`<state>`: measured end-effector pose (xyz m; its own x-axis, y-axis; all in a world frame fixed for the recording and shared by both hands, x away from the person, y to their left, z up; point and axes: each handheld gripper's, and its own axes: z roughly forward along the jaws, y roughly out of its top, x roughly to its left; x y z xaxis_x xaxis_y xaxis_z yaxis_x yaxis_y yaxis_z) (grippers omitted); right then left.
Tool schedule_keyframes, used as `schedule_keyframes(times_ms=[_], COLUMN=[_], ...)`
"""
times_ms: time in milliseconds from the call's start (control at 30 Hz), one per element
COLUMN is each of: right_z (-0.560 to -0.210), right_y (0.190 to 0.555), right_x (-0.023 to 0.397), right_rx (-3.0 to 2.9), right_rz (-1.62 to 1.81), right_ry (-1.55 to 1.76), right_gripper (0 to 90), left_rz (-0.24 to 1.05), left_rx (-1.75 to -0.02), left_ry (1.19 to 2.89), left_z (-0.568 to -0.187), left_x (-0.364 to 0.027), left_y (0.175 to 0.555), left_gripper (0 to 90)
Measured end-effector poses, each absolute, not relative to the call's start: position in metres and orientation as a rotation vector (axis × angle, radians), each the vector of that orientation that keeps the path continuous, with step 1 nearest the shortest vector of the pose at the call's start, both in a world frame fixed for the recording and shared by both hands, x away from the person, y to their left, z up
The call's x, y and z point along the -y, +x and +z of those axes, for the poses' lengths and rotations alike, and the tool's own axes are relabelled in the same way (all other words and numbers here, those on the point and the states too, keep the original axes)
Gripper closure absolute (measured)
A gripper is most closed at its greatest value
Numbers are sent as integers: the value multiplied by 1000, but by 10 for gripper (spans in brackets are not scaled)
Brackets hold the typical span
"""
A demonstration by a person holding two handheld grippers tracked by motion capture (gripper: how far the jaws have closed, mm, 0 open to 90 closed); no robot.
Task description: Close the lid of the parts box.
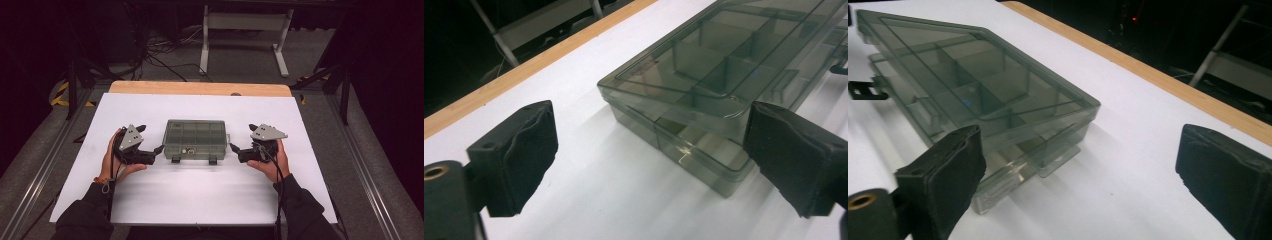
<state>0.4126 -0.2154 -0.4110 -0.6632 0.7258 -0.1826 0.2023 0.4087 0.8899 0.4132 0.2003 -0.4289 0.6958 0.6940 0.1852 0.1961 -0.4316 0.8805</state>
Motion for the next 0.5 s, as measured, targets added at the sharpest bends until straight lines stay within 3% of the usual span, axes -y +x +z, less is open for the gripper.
schedule_keyframes(times_ms=[500], right_z=[-408], right_y=[412], right_x=[231], right_rx=[-2044], right_rz=[1171], right_ry=[813], right_gripper=[37], left_rz=[687], left_rx=[-722], left_ry=[1916], left_z=[-426], left_x=[-224], left_y=[410], left_gripper=[40])
